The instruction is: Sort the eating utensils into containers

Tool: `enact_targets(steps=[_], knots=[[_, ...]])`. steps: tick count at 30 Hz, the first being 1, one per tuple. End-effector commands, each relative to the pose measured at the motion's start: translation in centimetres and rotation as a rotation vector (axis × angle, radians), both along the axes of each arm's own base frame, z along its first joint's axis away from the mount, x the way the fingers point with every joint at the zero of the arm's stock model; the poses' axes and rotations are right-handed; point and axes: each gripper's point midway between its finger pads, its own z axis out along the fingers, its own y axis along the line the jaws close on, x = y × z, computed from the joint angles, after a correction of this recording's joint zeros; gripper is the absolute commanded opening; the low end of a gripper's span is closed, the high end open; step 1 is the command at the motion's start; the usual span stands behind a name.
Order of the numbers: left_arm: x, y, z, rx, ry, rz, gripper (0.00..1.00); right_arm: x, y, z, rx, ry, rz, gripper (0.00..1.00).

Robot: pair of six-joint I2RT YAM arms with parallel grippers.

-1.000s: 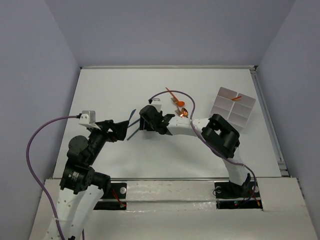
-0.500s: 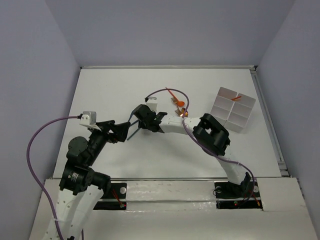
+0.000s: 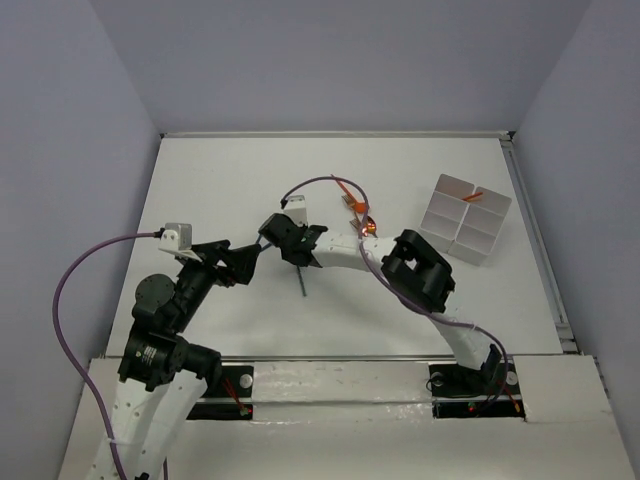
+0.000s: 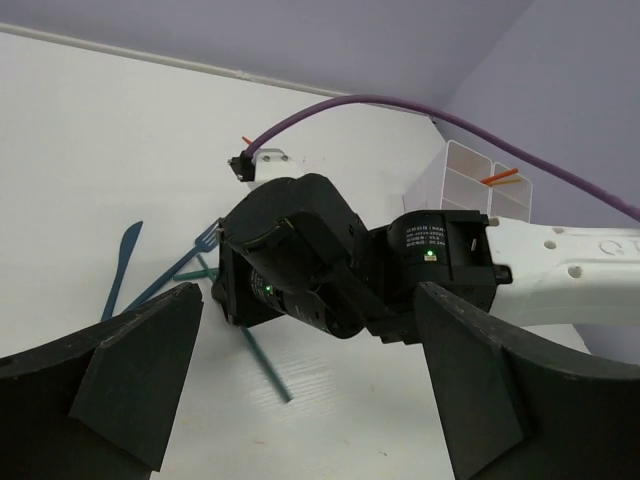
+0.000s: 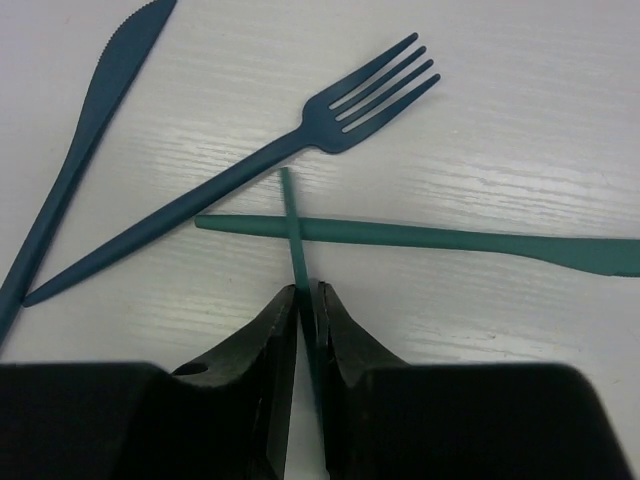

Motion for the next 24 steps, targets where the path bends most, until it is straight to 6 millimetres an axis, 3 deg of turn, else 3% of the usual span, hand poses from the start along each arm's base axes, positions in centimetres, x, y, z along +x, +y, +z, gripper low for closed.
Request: enact_targets(steps=[1,5,6,7,9,11,12,14,18,19,22,23,24], knots=[[-0.5,-0.2,3.0,-0.028,-0.09,-0.021,0.99,-2.2,-2.9,-1.5,-0.085,0.048,0.036,0.17],[-0.5,-0.3,3.0,-0.027,-0.089,-0.022,0.99,-3.5,-4.5,-2.1,-0.099,0.066,0.064,0.11],[-0.4,-0.3,2.8,-0.025,-0.083,-0.022,0.99,-3.7,-4.4,-1.1,-0.081,0.055,0.081,0.11],[-0.5,-0.3,3.0,-0.029,-0.088,-0.023,0.99,-4.5,-5.6,-1.9,-0.107,0.075,0.09,0.08],[-0.4,-0.3,2.8,-0.025,-0.083,-0.024,0.99,-5.3,-6.1,-0.9,-0.097,0.078,0.122,0.07],[-0.3,-0.4,2.8,-0.024,-0.08,-0.027,0.99,-6.6,-7.9,-1.7,-0.139,0.103,0.158,0.07],[-0.4,-0.4,2.9,-0.027,-0.082,-0.027,0.99,-7.1,-8.0,-0.9,-0.117,0.105,0.177,0.07],[-0.3,-0.5,2.7,-0.024,-0.078,-0.03,0.99,-8.0,-9.4,-1.0,-0.149,0.119,0.198,0.07],[-0.2,-0.6,2.6,-0.022,-0.073,-0.033,0.99,-7.3,-10.5,4.1,-0.082,-0.014,0.165,0.07],[-0.2,-0.6,2.6,-0.021,-0.071,-0.035,0.99,-6.7,-11.1,7.1,-0.04,-0.099,0.134,0.07],[-0.1,-0.8,2.3,-0.018,-0.061,-0.044,0.99,-3.3,-14.9,11.9,0.003,-0.254,0.006,0.07],[-0.1,-0.9,2.2,-0.017,-0.058,-0.047,0.99,-2.5,-16.5,15.2,0.048,-0.332,-0.048,0.07],[-0.1,-0.9,2.3,-0.017,-0.058,-0.047,0.99,-0.9,-19.4,16.8,0.029,-0.386,-0.117,0.07]])
